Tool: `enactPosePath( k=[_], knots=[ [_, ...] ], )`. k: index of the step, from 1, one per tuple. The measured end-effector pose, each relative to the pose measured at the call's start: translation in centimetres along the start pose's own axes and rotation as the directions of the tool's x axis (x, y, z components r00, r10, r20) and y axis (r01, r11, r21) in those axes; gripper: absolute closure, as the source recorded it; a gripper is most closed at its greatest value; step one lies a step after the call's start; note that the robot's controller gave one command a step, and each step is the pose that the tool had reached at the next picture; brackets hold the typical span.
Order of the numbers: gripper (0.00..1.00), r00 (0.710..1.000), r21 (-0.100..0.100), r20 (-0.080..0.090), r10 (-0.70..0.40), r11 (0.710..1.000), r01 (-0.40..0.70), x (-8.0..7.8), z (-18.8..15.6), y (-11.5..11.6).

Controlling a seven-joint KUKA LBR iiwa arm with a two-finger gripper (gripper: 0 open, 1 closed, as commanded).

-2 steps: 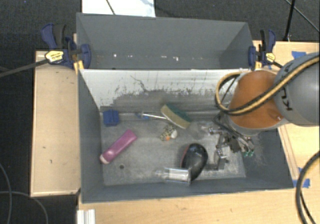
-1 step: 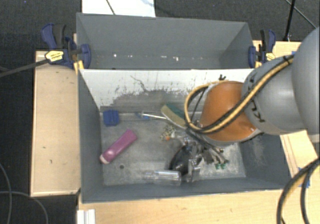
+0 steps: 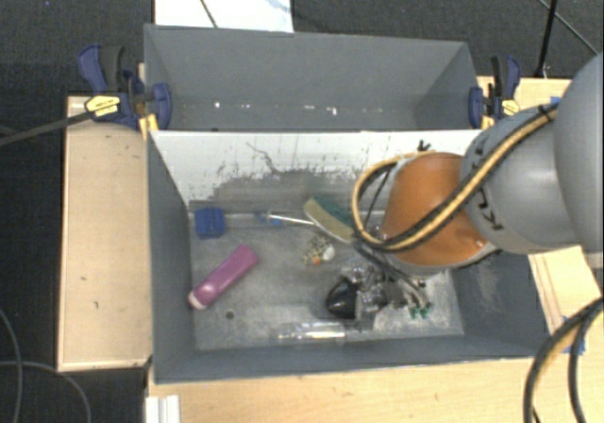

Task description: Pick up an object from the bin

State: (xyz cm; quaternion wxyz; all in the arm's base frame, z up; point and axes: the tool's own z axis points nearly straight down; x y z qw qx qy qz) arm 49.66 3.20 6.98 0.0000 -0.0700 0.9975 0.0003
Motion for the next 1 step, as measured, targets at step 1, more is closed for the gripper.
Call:
enactPosePath(
  k=[1],
  knots=[
    [1.00,1.000,0.000,0.009,0.025,1.000,-0.025,0.59,-13.99,0.76]
  ],
)
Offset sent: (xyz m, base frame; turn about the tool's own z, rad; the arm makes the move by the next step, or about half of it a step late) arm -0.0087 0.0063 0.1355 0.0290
